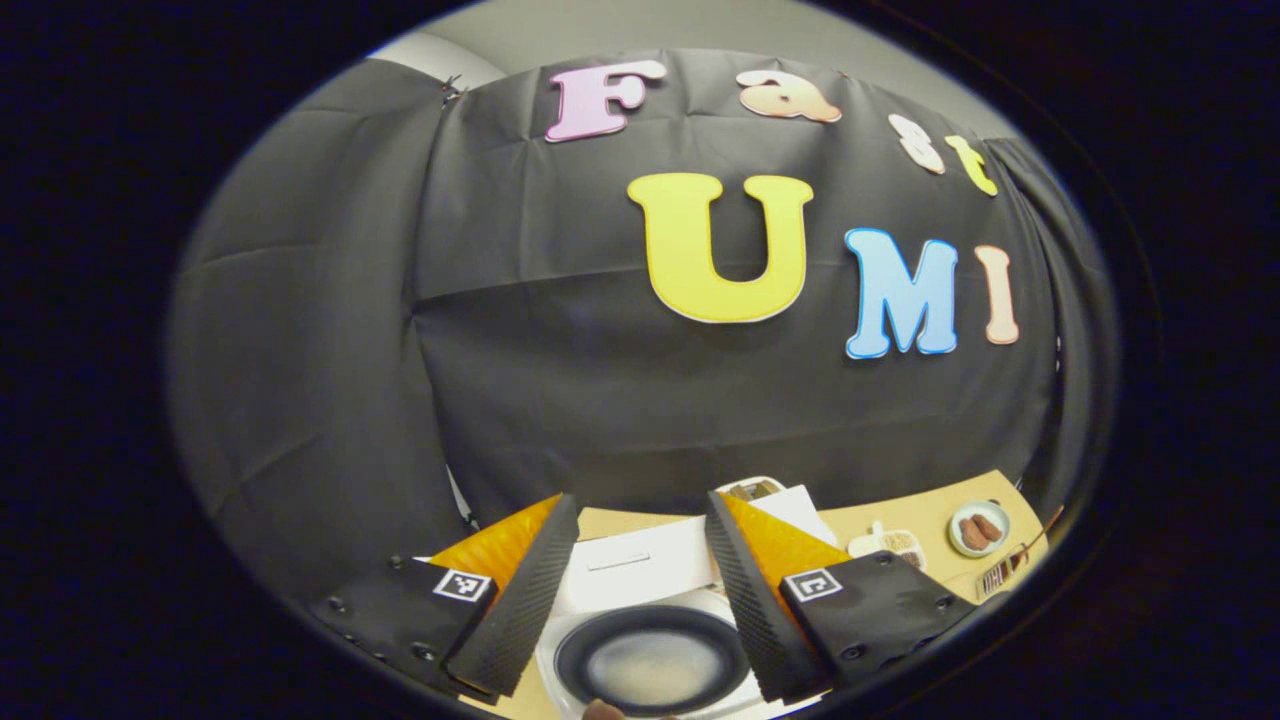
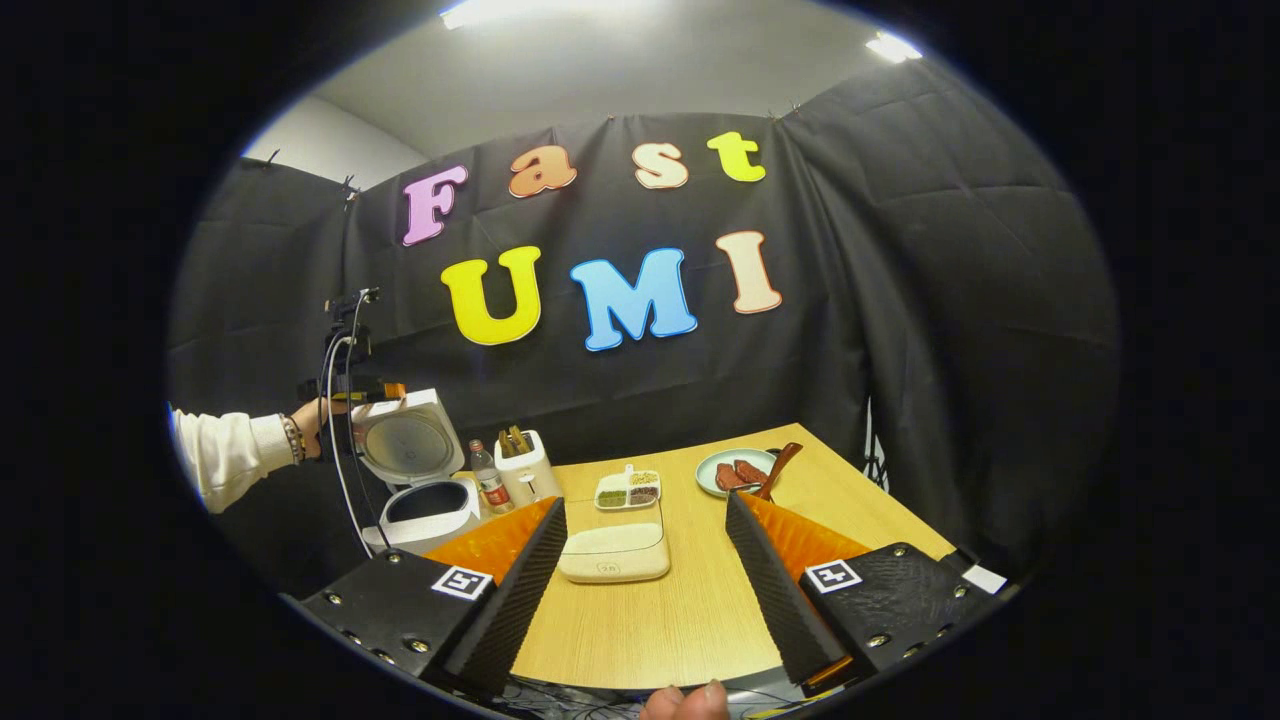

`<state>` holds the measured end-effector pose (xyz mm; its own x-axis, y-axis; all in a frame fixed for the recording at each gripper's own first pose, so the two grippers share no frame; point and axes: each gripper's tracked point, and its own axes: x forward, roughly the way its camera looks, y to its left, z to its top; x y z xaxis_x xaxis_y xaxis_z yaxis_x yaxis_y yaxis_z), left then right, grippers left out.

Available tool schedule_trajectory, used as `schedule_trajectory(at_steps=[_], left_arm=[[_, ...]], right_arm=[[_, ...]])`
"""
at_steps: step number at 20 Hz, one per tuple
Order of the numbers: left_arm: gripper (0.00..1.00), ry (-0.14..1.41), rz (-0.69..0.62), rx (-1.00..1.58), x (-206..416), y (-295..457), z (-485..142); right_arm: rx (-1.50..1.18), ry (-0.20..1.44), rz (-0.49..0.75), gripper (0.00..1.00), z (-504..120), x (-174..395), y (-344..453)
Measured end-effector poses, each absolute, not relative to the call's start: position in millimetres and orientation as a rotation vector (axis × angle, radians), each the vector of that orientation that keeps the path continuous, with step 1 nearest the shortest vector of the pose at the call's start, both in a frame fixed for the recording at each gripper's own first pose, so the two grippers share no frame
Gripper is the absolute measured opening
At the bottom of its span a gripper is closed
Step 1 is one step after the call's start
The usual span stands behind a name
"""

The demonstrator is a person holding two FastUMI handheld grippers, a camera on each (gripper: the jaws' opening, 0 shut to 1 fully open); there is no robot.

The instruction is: Close the left gripper, press the button to open the rice cooker; take a wooden spoon from the chopstick holder with the right hand, scoop a spoonful of rice and pour it into the rice cooker, then put the wooden spoon back into the chopstick holder.

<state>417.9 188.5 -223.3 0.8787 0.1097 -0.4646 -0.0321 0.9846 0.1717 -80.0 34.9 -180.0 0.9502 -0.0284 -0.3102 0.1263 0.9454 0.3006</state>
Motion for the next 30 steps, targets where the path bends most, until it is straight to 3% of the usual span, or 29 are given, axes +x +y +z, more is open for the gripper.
schedule_trajectory(at_steps=[13,15,19,25,26,30], left_arm=[[0.93,0.569,0.092,0.218,278,150,-330],[0.92,0.582,0.098,0.219,270,148,-342],[1.0,0.604,0.127,0.203,257,147,-365],[0.96,0.633,0.197,0.13,241,146,-393],[1.0,0.633,0.204,0.114,242,146,-398],[1.0,0.652,0.271,0.06,240,146,-399]], right_arm=[[0.323,0.336,-0.079,0.98,-186,-90,39],[0.326,0.347,-0.08,0.98,-190,-92,40],[0.329,0.361,-0.077,0.98,-192,-93,41],[0.342,0.382,-0.076,0.98,-199,-95,43],[0.339,0.385,-0.077,0.98,-199,-95,42],[0.349,0.397,-0.069,0.98,-202,-94,46]])
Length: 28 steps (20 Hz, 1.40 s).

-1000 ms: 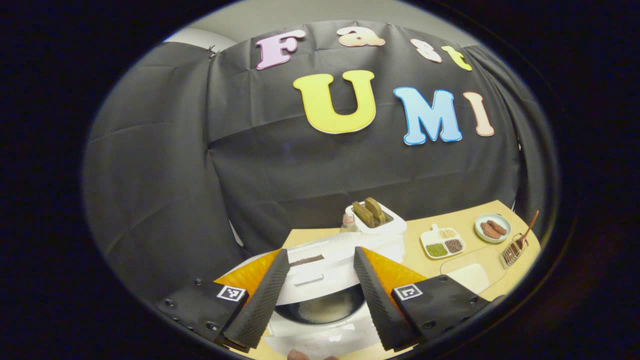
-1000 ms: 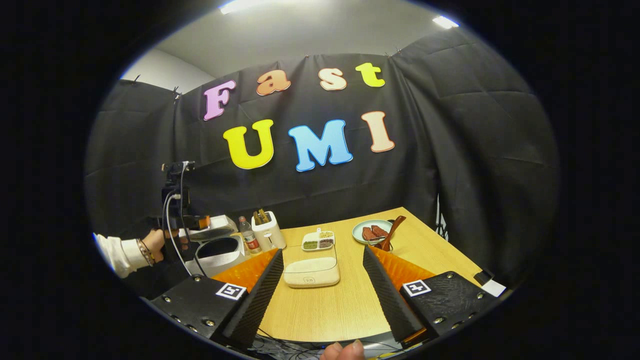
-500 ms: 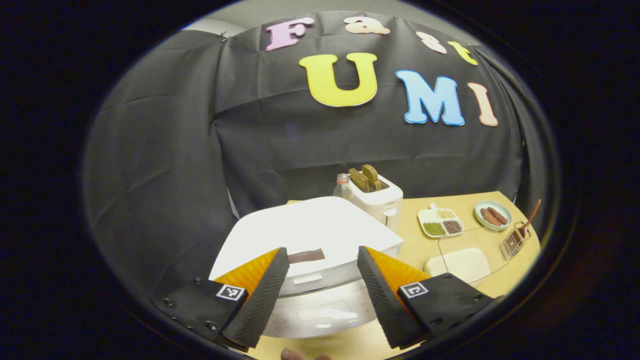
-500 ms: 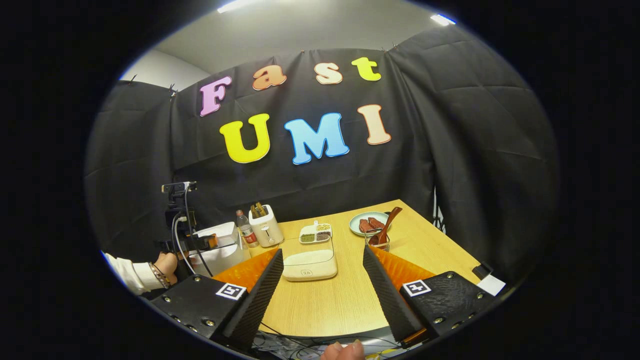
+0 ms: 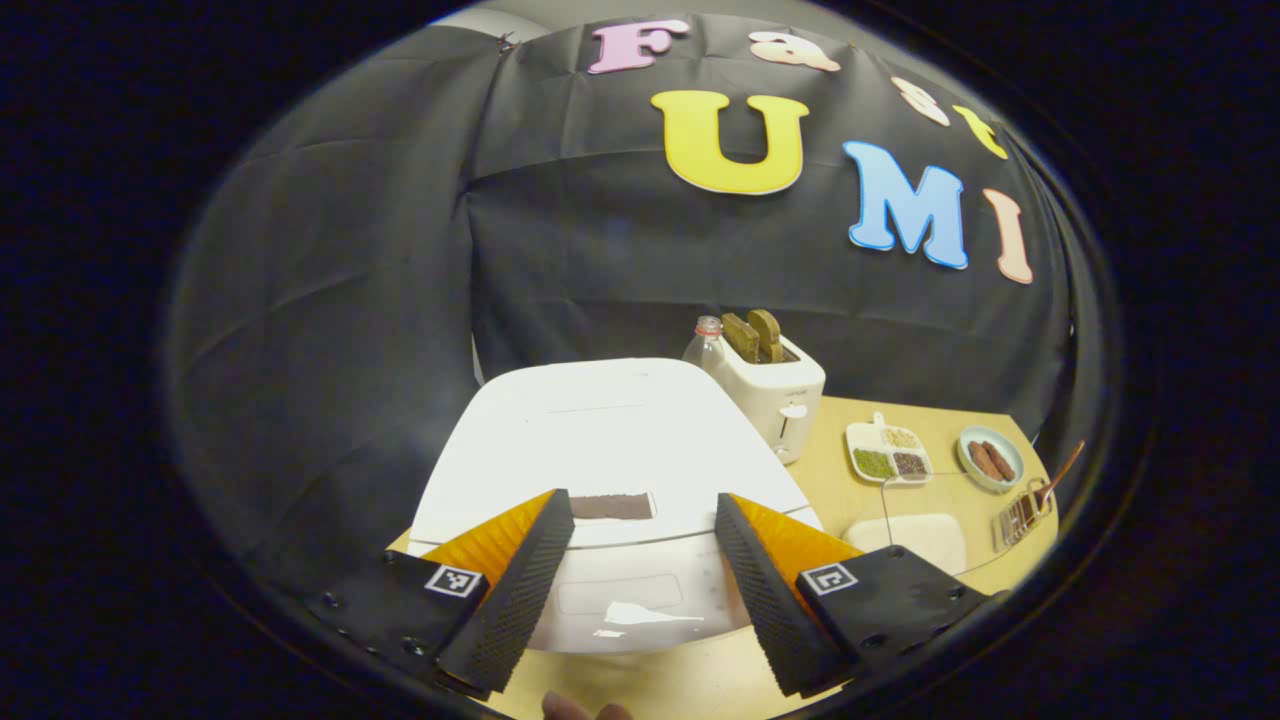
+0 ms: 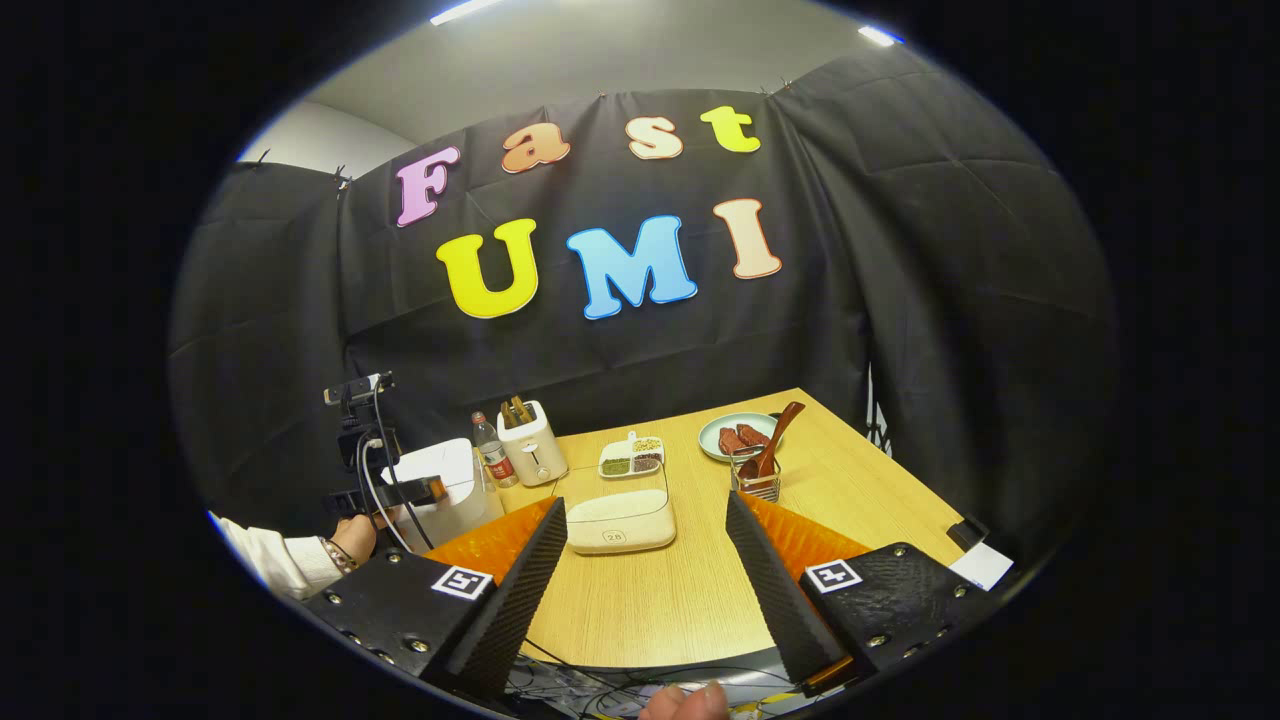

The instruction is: Close the left gripper, press the button to open the rice cooker; take a wooden spoon from the chopstick holder with the right hand, scoop a spoonful of rice and pour it into the rice cooker, then put the wooden spoon back into the chopstick holder.

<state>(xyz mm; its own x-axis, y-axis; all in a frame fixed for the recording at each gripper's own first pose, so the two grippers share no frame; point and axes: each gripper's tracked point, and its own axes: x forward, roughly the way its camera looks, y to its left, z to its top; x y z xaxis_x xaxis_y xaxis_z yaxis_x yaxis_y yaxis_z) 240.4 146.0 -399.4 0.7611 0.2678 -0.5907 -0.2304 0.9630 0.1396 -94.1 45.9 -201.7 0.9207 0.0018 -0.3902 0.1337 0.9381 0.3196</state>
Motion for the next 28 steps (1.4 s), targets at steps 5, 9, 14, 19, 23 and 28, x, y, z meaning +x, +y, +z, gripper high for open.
schedule_trajectory(at_steps=[5,9,14,19,23,28], left_arm=[[1.0,0.619,0.394,0.072,234,145,-394],[0.98,0.618,0.364,0.078,229,151,-399],[0.97,0.723,0.376,-0.031,229,159,-396],[0.95,0.912,0.319,0.079,227,158,-399],[0.96,0.916,0.343,-0.043,234,157,-387],[0.99,0.828,0.297,0.005,272,172,-358]], right_arm=[[0.368,0.409,-0.069,0.98,-201,-100,46],[0.374,0.404,-0.09,0.98,-204,-104,35],[0.423,0.409,-0.083,0.98,-202,-104,40],[0.442,0.406,-0.051,0.98,-203,-97,53],[0.447,0.392,-0.037,0.98,-199,-94,59],[0.479,0.408,-0.04,0.98,-207,-91,60]])
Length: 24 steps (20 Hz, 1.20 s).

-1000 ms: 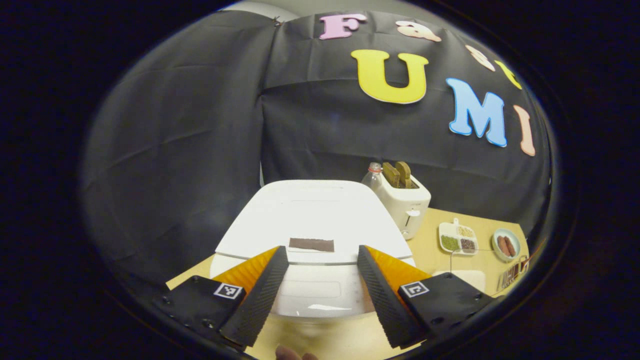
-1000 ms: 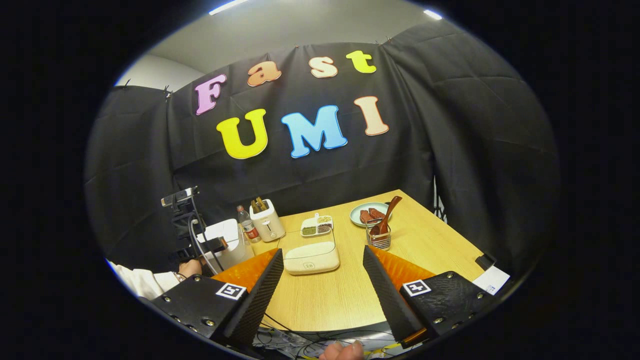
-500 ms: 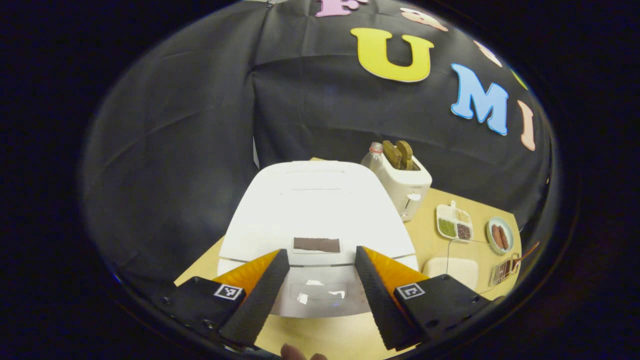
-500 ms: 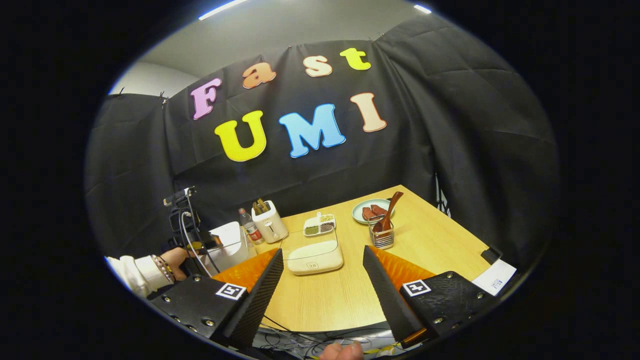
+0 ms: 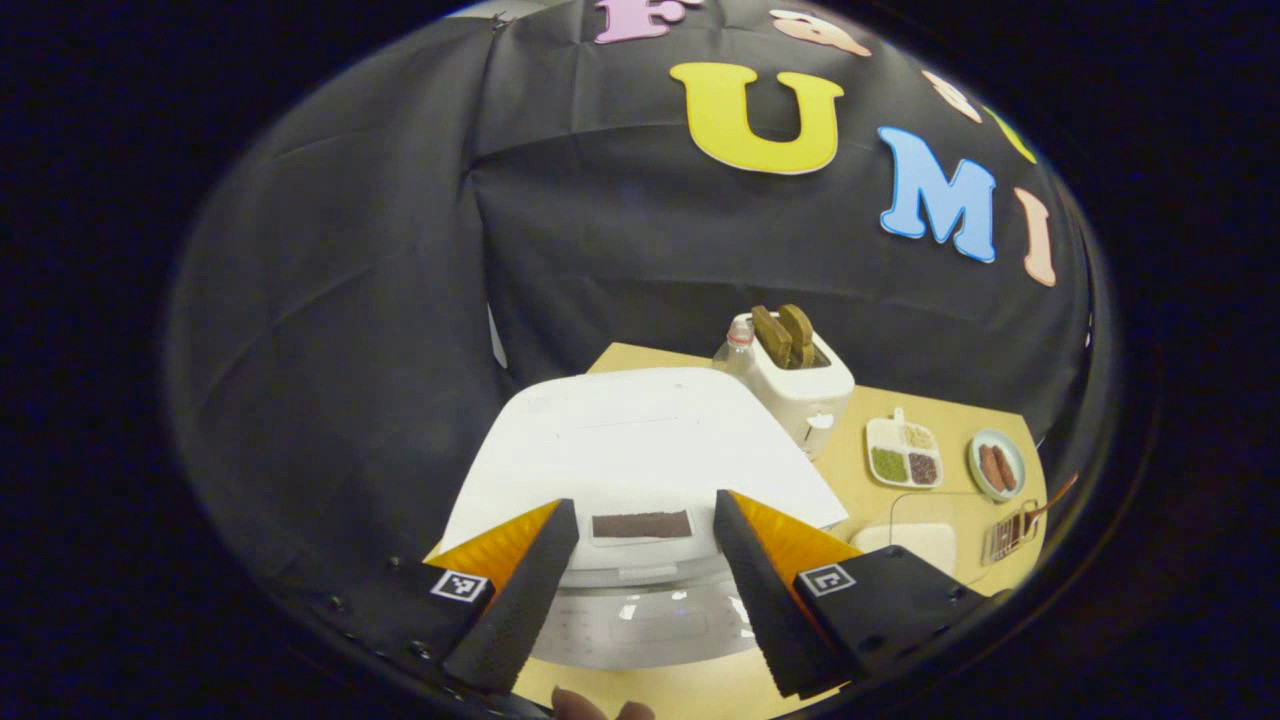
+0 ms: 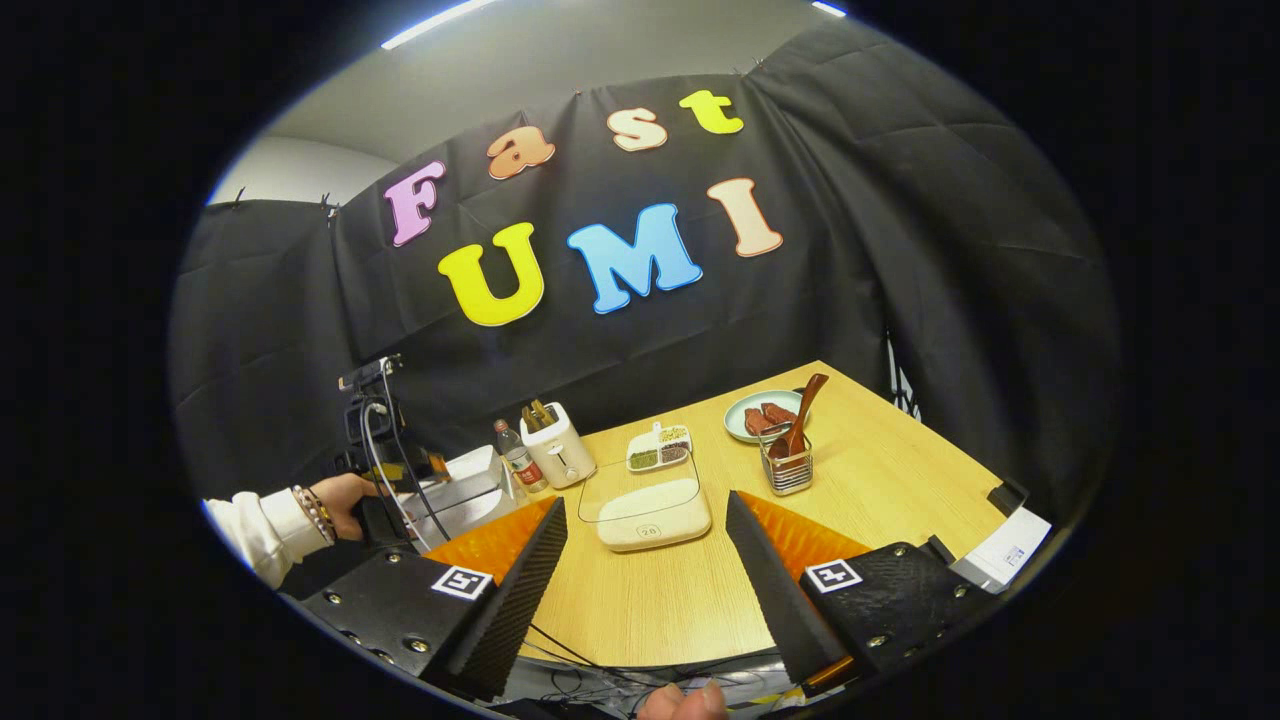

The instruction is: Close the left gripper, press the button to open the rice cooker; take a wooden spoon from the chopstick holder with the right hand, scoop a spoonful of rice and pour it into the rice cooker, then put the wooden spoon back into the chopstick holder.

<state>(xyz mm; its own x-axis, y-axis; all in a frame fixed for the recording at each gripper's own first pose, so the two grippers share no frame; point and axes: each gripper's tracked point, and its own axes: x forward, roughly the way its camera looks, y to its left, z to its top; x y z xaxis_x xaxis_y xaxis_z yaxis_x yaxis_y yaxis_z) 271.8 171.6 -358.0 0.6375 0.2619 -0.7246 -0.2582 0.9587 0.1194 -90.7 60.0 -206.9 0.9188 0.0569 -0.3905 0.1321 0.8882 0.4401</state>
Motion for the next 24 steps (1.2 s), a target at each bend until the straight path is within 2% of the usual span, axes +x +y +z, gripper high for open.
schedule_trajectory(at_steps=[2,3,4,5,6,14,17,24], left_arm=[[0.97,0.879,0.284,-0.006,269,170,-377],[0.99,0.9,0.269,0.018,264,170,-390],[0.96,0.919,0.263,0.03,255,170,-405],[0.99,0.907,0.266,0.041,251,170,-407],[0.98,0.86,0.266,0.057,259,170,-403],[1.0,0.83,0.256,0.013,246,158,-395],[1.0,0.785,0.224,0.014,243,148,-378],[1.0,0.582,0.034,-0.108,216,67,-271]], right_arm=[[0.492,0.412,-0.042,0.98,-209,-89,61],[0.497,0.414,-0.041,0.98,-209,-88,61],[0.499,0.418,-0.038,0.98,-210,-87,63],[0.496,0.419,-0.038,0.98,-210,-87,64],[0.491,0.422,-0.037,0.98,-211,-86,64],[0.473,0.414,-0.029,0.98,-209,-79,61],[0.462,0.395,-0.037,0.98,-204,-67,52],[0.371,0.332,-0.043,0.98,-176,-19,22]])
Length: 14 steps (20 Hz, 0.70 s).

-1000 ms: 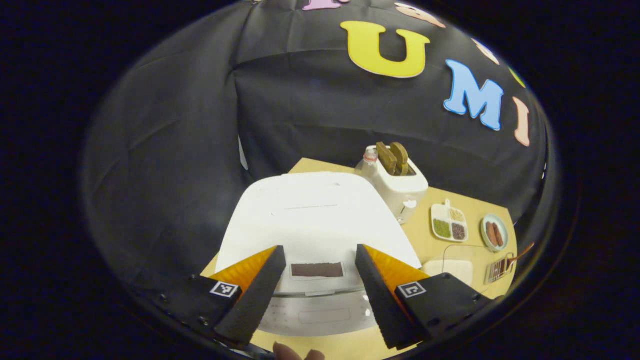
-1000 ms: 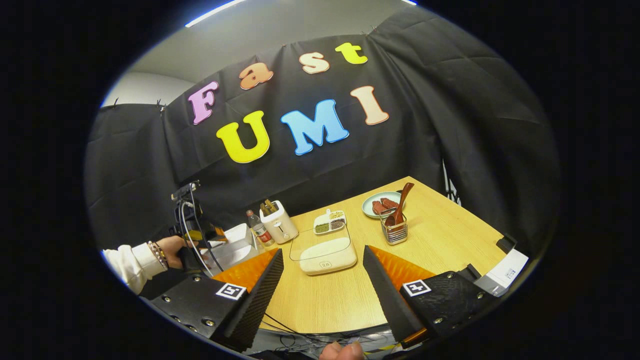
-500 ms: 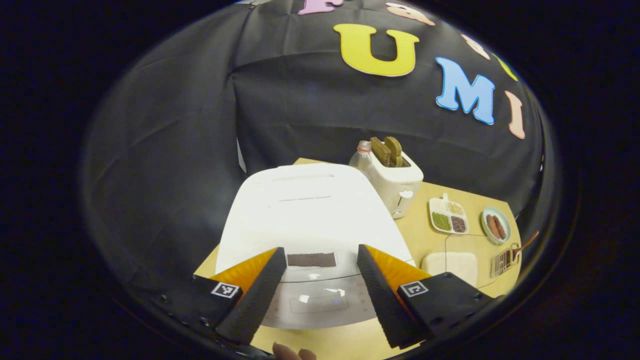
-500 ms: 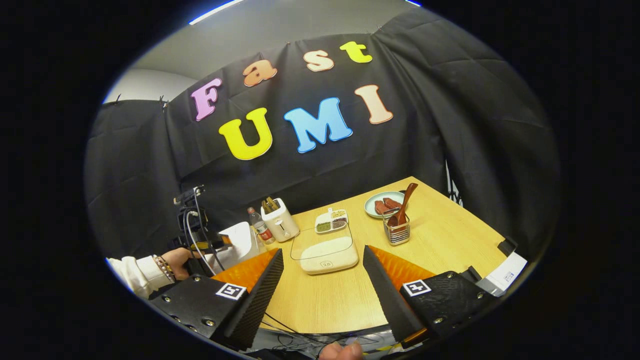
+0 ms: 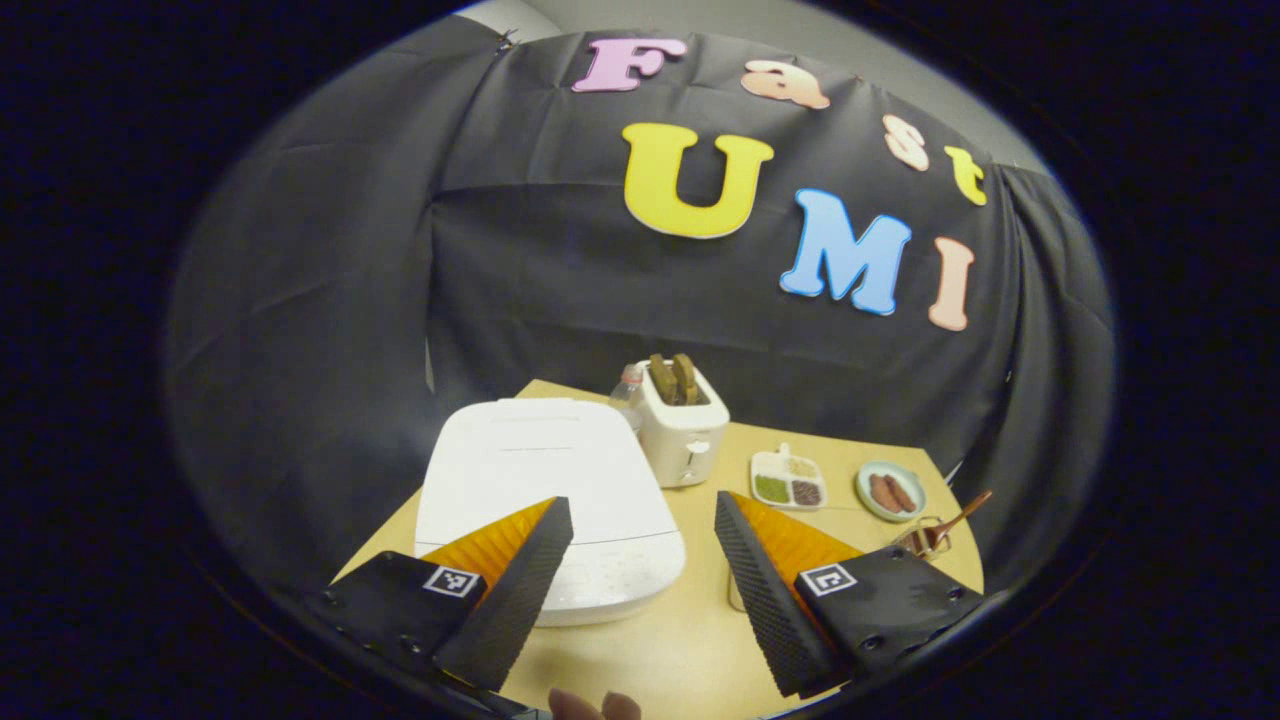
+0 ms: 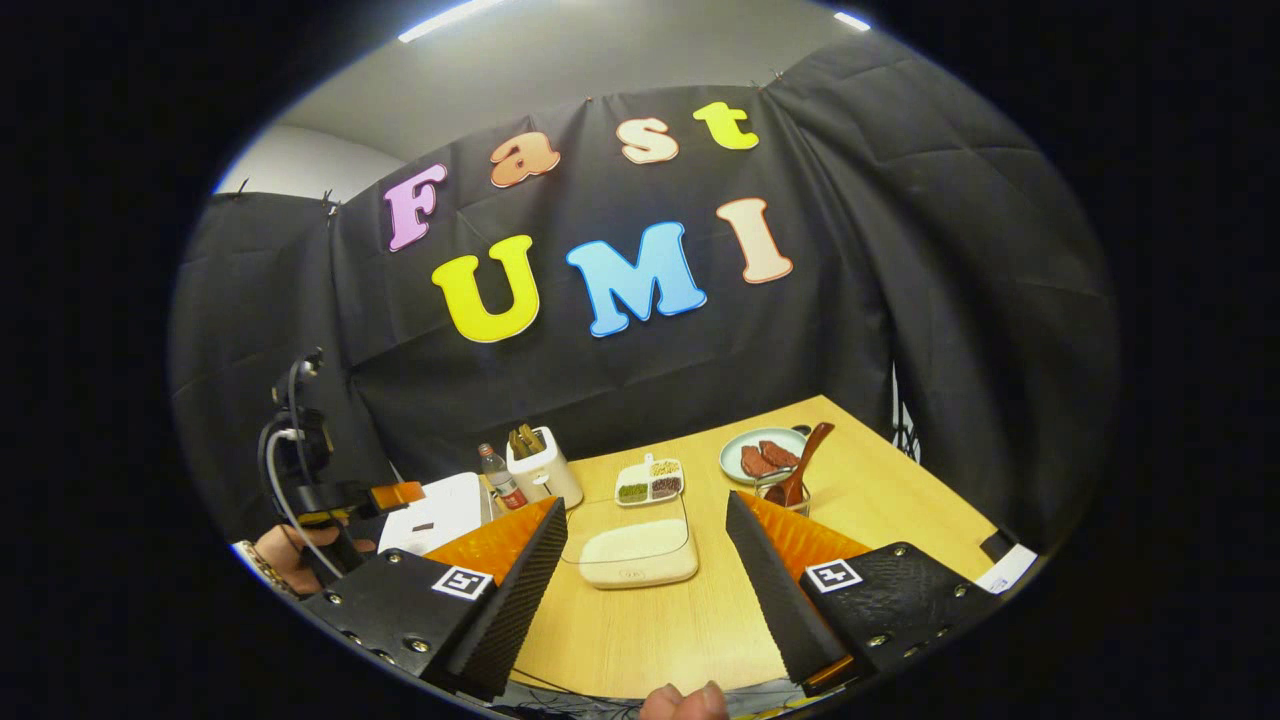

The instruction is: Close the left gripper, press the button to open the rice cooker; take a wooden spoon from the chopstick holder with the right hand, scoop a spoonful of rice and pour it into the rice cooker, then put the wooden spoon back into the chopstick holder.

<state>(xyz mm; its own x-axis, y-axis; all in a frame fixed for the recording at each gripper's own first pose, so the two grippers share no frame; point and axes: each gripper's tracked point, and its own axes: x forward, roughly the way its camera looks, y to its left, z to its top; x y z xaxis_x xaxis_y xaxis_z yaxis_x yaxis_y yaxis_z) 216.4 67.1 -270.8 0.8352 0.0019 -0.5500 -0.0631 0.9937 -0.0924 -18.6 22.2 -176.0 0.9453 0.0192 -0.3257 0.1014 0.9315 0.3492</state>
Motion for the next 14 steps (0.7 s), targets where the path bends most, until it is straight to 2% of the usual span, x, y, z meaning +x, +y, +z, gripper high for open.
schedule_trajectory(at_steps=[3,7,8,9,11,12,14], left_arm=[[1.0,0.5,-0.022,-0.144,201,39,-225],[0.94,0.347,-0.08,-0.082,186,7,-144],[0.98,0.306,-0.092,-0.073,183,-2,-124],[0.94,0.276,-0.103,-0.075,181,-10,-103],[0.99,0.237,-0.138,-0.081,173,-28,-74],[0.94,0.219,-0.147,-0.08,171,-33,-61],[0.94,0.189,-0.141,-0.07,171,-38,-44]], right_arm=[[0.322,0.276,-0.043,0.98,-152,5,4],[0.277,0.21,-0.06,0.98,-114,33,-26],[0.259,0.198,-0.078,0.98,-103,39,-36],[0.243,0.183,-0.091,0.98,-92,43,-45],[0.221,0.129,-0.112,0.98,-62,48,-60],[0.214,0.111,-0.116,0.98,-49,49,-65],[0.203,0.095,-0.109,0.98,-33,47,-68]])
